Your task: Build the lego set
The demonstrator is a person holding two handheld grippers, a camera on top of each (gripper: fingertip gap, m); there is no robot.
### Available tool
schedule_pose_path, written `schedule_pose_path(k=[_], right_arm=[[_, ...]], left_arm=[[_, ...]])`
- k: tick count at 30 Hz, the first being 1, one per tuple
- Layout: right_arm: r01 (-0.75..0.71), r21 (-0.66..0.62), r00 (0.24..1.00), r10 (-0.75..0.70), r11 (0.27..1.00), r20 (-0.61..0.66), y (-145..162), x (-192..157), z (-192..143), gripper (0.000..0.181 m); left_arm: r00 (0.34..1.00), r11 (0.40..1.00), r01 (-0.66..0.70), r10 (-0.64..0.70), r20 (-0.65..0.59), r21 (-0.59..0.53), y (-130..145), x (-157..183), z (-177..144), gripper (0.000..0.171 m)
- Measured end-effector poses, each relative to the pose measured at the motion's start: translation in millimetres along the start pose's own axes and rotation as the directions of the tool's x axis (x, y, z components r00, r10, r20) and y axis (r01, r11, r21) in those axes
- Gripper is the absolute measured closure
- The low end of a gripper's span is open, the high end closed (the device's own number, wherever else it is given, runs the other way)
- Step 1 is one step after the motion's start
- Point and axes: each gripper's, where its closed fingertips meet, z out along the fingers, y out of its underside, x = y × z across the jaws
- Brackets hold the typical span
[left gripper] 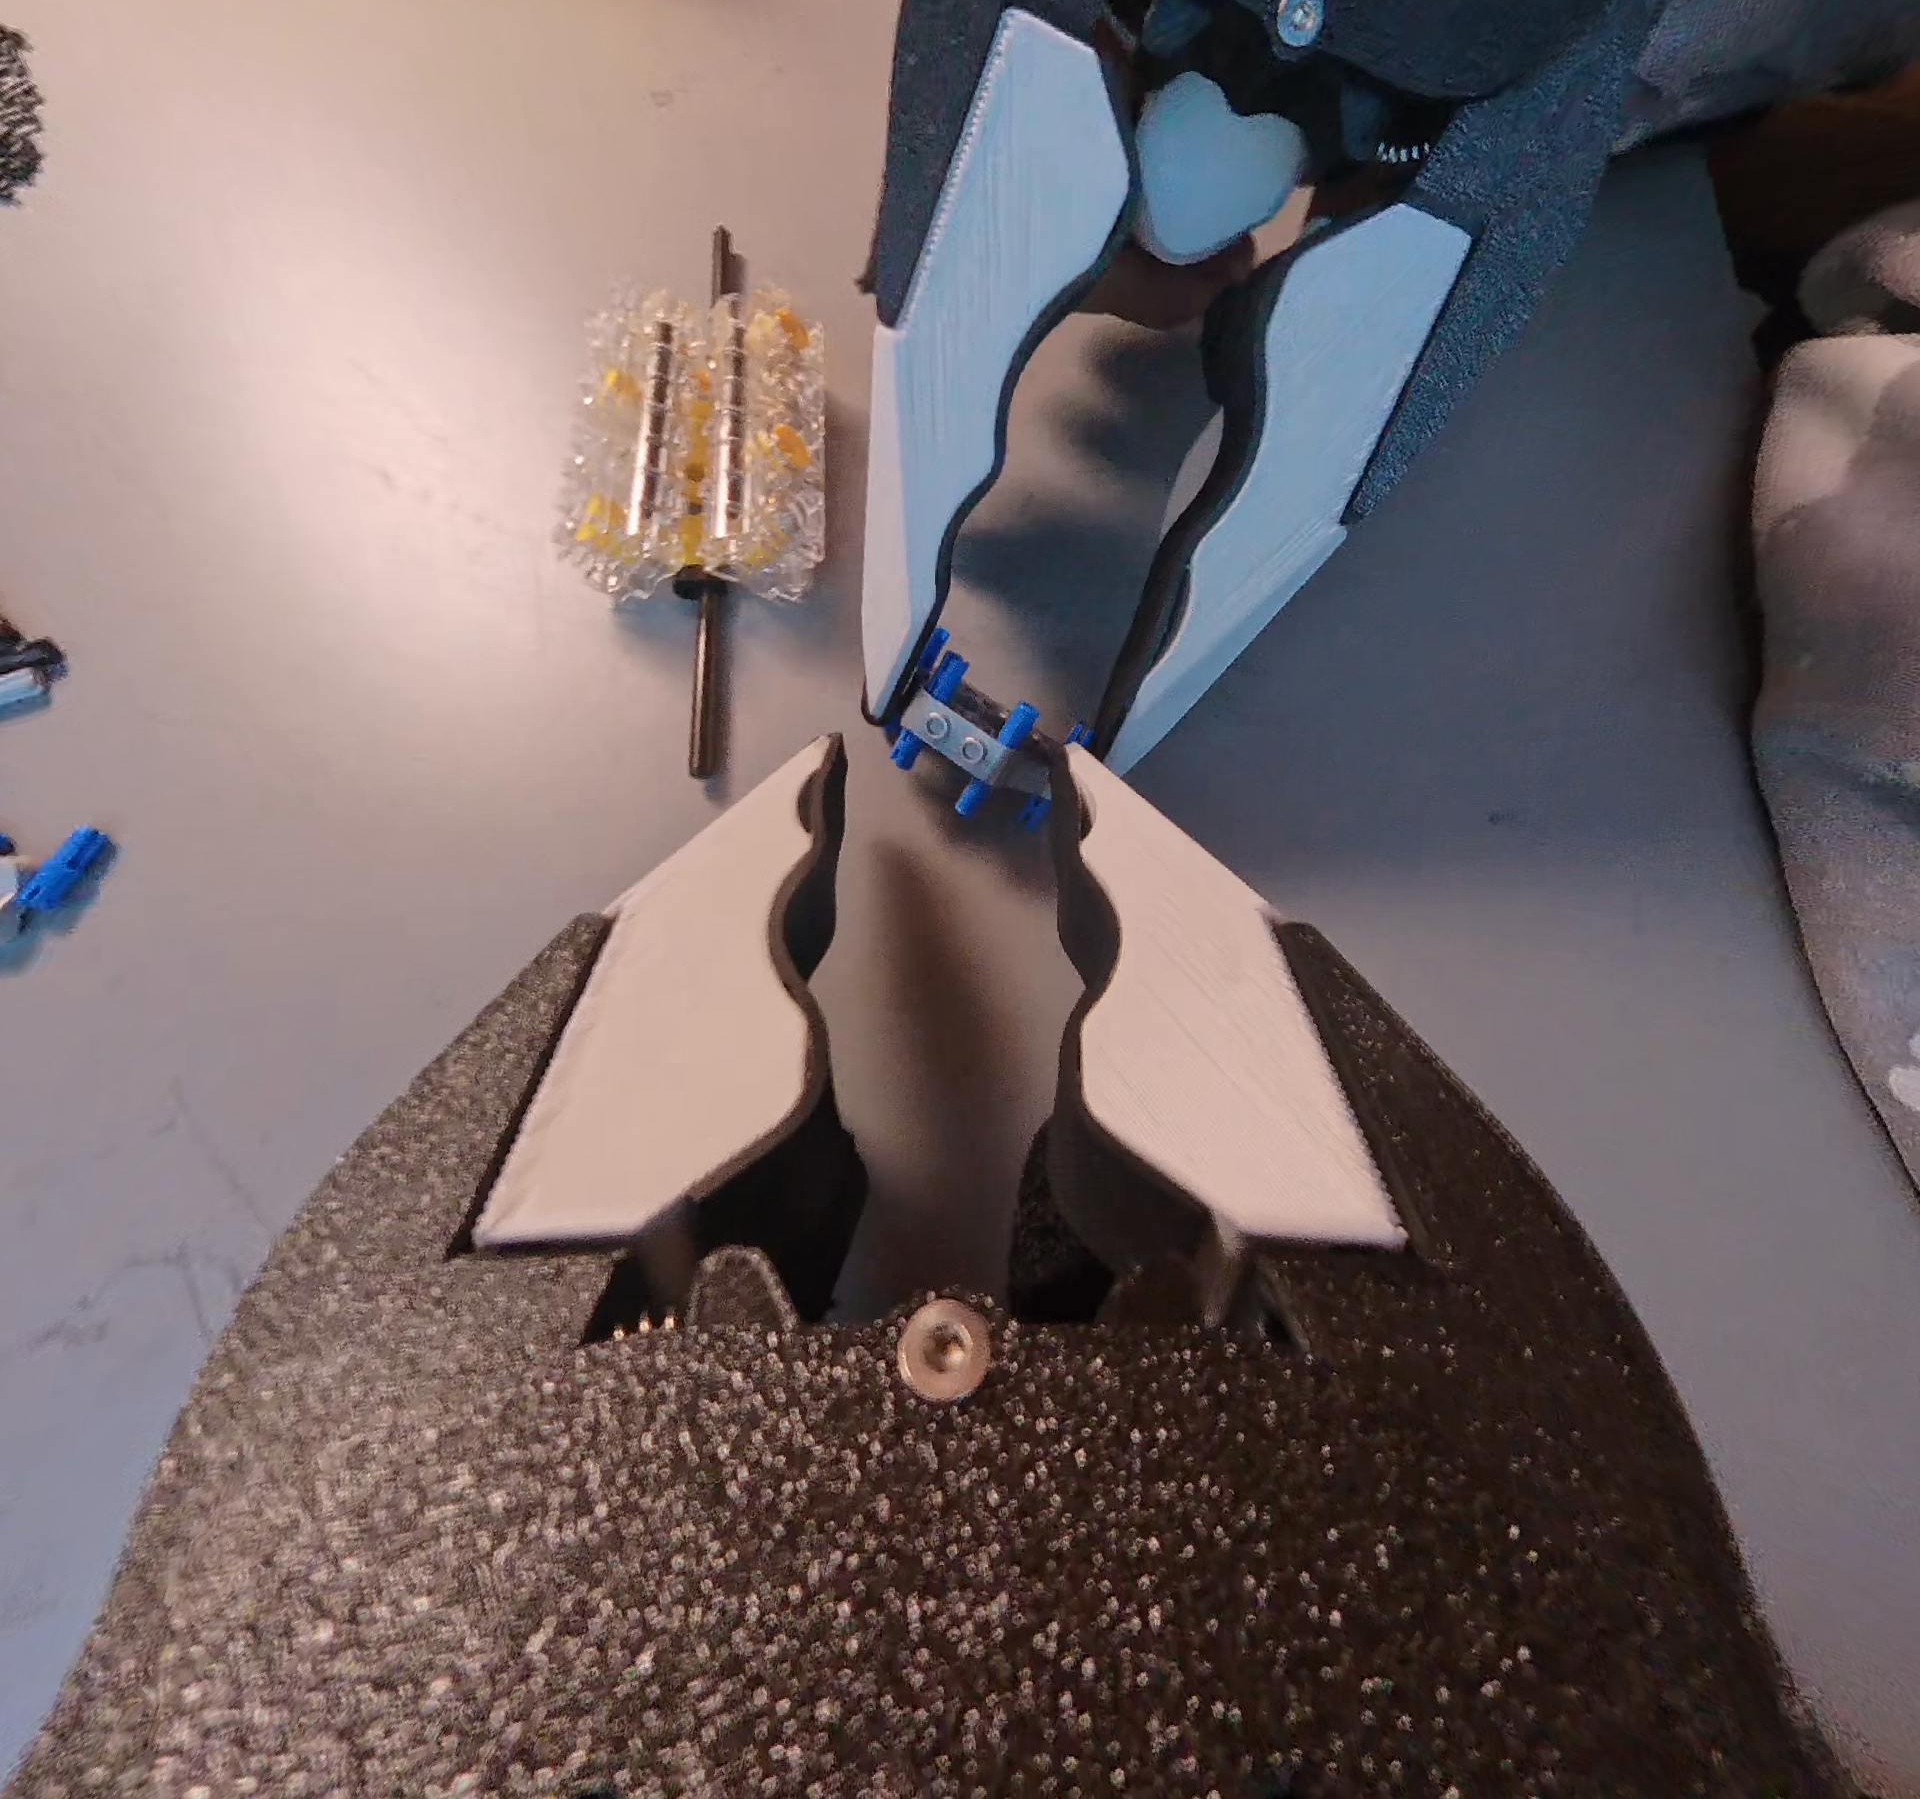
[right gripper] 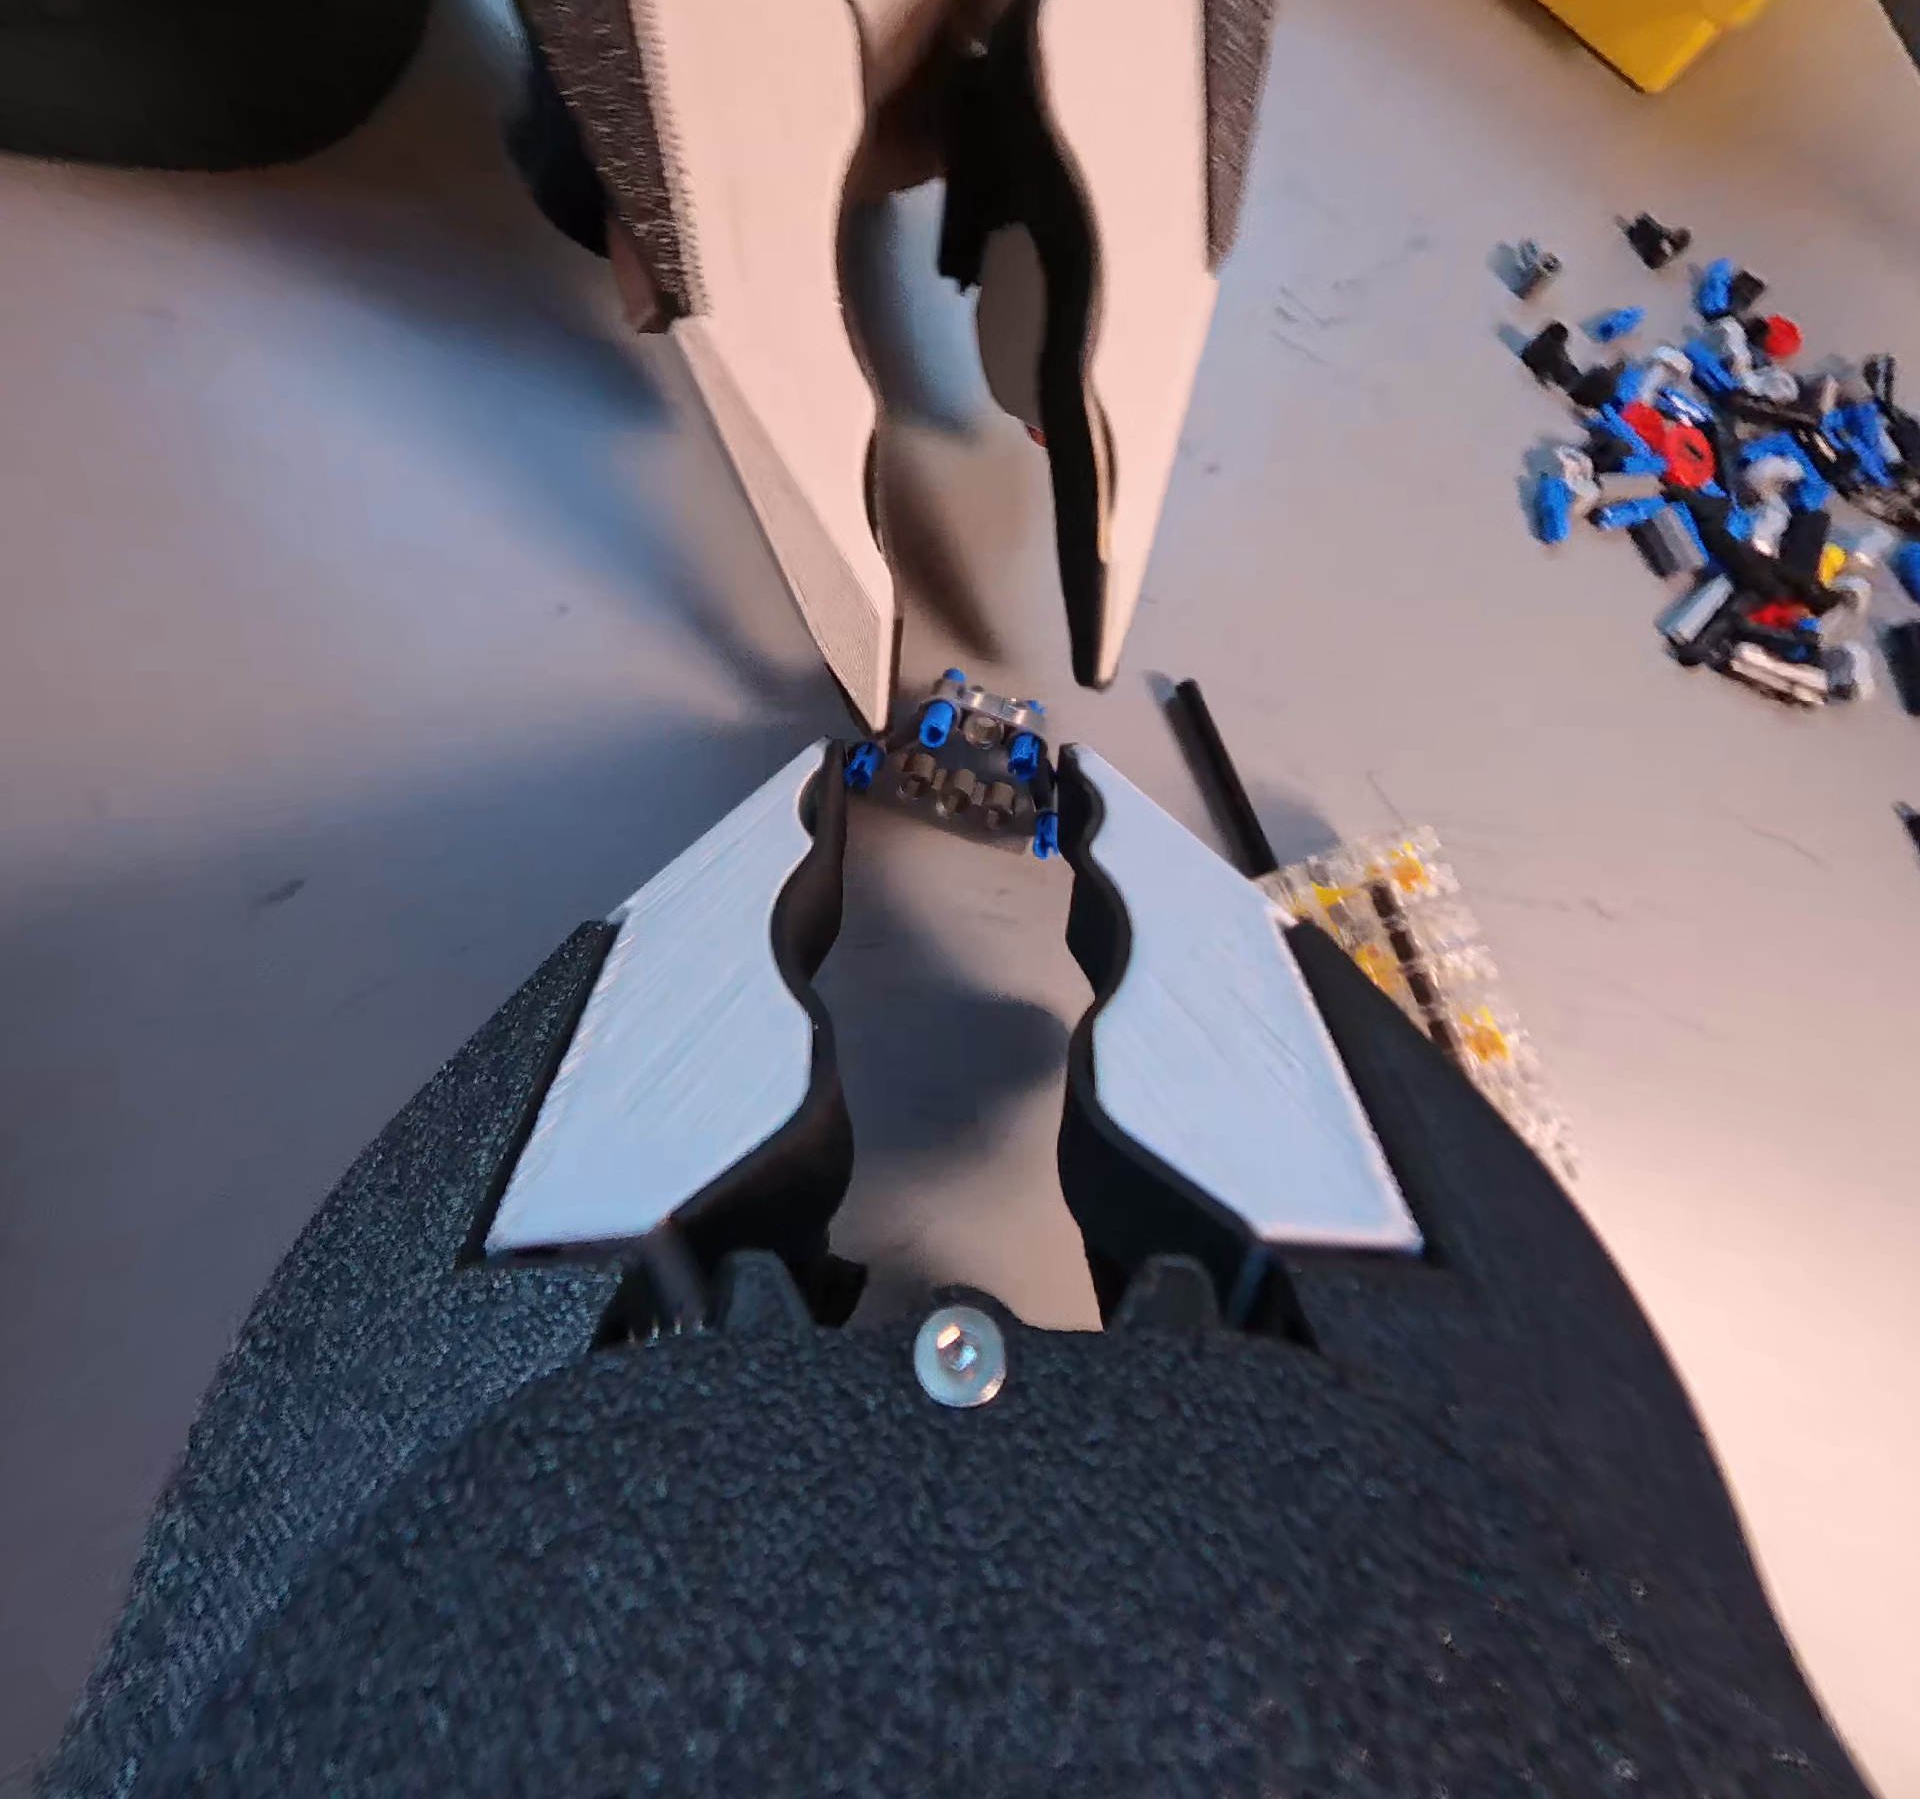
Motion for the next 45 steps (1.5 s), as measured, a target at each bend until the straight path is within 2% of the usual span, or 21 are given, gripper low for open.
schedule_pose_path(k=[3,8,14,22,24,25,27,31,37,41,45], right_arm=[[0.141,0.033,0.988,-0.142,0.99,0.059,0,-14,-3,0.144],[0.21,0.04,0.975,-0.212,0.977,0.065,3,-17,-7,0.142],[0.144,0.093,0.983,-0.153,0.985,0.103,-2,-18,-28,0.131],[0.024,0.141,0.996,-0.035,0.99,0.076,6,3,-61,0.131],[0.004,0.146,0.997,-0.014,0.989,0.07,9,3,-65,0.131],[-0.007,0.148,0.998,-0.003,0.989,0.067,10,3,-66,0.131],[-0.023,0.151,0.998,0.013,0.988,0.064,13,2,-67,0.131],[-0.034,0.14,0.998,0.027,0.99,0.052,16,8,-67,0.132],[0.052,0.036,0.998,-0.053,0.998,0.021,20,41,-64,0.14],[0.139,-0.022,0.989,-0.138,0.99,0.056,6,55,-43,0.154],[0.177,-0.084,0.976,-0.164,0.981,0.143,-1,61,-10,0.161]], left_arm=[[0.995,0.998,-0.058,0.058,-0.081,0.005,-3,14,2,0.135],[0.993,0.999,-0.044,0.044,-0.107,-0.007,0,17,6,0.137],[0.989,0.996,-0.086,0.088,-0.115,0.022,-6,20,4,0.133],[0.945,0.975,-0.221,0.214,-0.245,0.002,-5,23,12,0.115],[0.934,0.969,-0.246,0.228,-0.275,-0.031,-1,24,18,0.119],[0.929,0.964,-0.261,0.238,-0.284,-0.046,2,25,20,0.128],[0.926,0.963,-0.264,0.239,-0.292,-0.048,1,27,23,0.129],[0.962,0.974,-0.198,0.172,-0.212,-0.107,3,15,19,0.129],[0.999,0.939,-0.039,0.046,0.014,-0.342,21,-30,-13,0.129],[0.999,0.906,0.009,0.011,0.044,-0.423,25,-43,-15,0.129],[0.999,0.908,0.001,0.018,0.04,-0.418,20,-45,-7,0.129]])
